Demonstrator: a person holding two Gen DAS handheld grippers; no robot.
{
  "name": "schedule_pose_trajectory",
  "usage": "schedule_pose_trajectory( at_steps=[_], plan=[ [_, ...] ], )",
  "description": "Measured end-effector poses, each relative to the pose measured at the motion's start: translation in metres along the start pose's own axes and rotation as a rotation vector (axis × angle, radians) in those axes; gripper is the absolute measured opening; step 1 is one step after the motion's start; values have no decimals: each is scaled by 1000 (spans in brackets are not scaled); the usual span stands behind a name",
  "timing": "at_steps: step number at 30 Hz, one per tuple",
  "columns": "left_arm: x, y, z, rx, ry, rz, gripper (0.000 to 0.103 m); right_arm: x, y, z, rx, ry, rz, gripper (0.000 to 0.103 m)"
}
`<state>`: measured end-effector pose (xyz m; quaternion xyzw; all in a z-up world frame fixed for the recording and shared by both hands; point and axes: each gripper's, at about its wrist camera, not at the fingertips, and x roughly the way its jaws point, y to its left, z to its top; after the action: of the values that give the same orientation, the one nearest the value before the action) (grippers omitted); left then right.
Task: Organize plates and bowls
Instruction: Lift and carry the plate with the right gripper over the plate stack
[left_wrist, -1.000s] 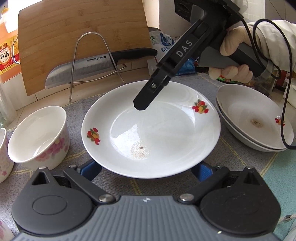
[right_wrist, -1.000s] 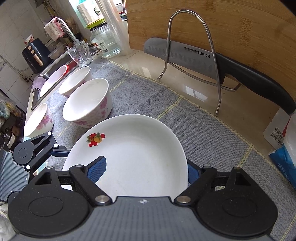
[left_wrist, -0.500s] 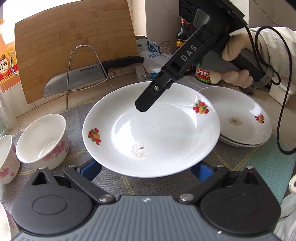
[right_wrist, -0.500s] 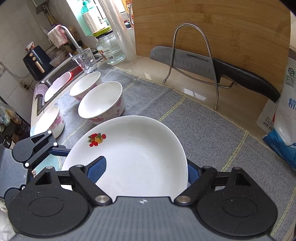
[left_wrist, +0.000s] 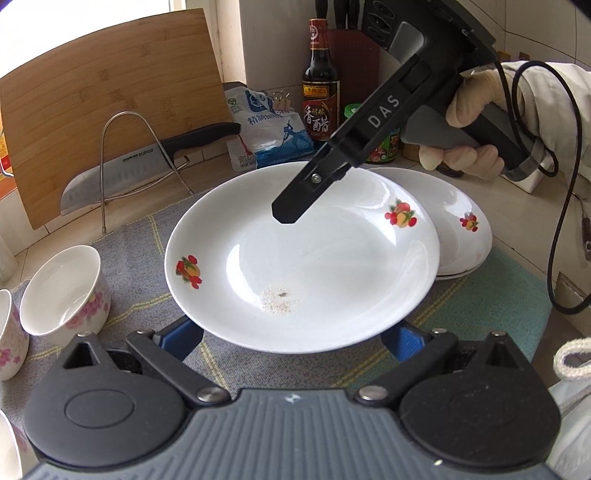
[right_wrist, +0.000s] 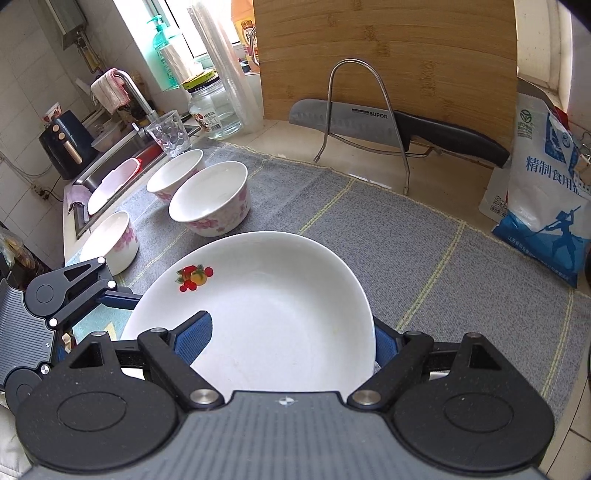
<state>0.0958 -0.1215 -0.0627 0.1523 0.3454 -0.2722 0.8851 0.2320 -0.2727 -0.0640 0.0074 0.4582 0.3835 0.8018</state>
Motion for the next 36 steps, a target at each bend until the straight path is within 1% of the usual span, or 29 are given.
schedule_pose_trajectory(
  at_steps=[10,23,29,36],
  plan=[
    [0,-19,7,67,6,-78,102,-31,-6,-36,78,-45,-52,91],
    [19,-44,21,142,21,-178,101,-62,-24,-73,175,-82,-119,91],
    [29,-50,23,160,37,-204,101,-67,-33,-82,211,-86,-132,91],
    [35,-51,25,197,47,-205,101,-67,-42,-90,238,-90,-135,91]
  ],
)
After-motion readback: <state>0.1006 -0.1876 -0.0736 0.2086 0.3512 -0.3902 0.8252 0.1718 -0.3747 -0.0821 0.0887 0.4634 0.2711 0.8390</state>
